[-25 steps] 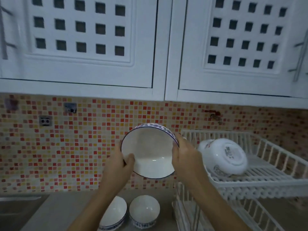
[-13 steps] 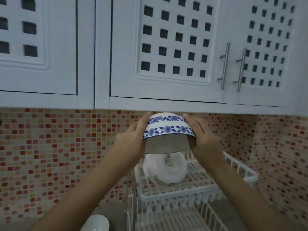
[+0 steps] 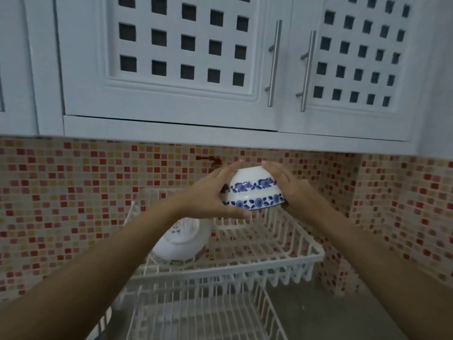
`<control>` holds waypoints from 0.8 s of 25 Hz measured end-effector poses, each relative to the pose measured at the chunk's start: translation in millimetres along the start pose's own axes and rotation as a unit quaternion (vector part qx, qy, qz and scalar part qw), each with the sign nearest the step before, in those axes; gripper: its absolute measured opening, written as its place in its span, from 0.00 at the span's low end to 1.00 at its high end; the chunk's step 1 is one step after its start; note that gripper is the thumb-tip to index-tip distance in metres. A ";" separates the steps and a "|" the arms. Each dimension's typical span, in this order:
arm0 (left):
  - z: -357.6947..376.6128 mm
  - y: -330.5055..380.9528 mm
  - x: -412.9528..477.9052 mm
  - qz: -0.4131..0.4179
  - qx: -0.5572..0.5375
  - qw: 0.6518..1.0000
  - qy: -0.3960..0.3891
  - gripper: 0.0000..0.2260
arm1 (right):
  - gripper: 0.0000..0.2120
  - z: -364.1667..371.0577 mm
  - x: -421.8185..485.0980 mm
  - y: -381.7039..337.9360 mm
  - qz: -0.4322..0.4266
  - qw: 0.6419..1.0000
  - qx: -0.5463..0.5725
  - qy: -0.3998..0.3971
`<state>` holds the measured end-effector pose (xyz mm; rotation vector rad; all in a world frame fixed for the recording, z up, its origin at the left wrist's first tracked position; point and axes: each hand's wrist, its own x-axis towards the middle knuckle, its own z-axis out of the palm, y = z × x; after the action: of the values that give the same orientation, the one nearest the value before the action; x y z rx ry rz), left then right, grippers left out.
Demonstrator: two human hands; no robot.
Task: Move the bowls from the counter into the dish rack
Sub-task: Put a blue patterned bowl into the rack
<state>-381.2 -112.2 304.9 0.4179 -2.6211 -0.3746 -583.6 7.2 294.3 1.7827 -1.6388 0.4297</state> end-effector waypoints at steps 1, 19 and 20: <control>5.3 1.9 5.2 -0.015 -0.018 1.000 0.001 0.44 | 0.42 8.1 -3.5 8.2 -0.001 1.000 0.011 -0.001; 90.5 -2.5 52.5 -0.186 0.042 0.982 -0.011 0.36 | 0.64 77.9 13.7 53.8 0.082 0.910 0.249 -0.320; 95.3 -3.6 53.4 -0.199 0.053 0.978 -0.017 0.37 | 0.64 81.6 14.6 53.1 0.079 0.910 0.237 -0.331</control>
<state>-471.1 -116.2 242.9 0.9867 -2.5892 -0.3699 -648.7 -57.3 258.0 2.3352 -2.3047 0.3276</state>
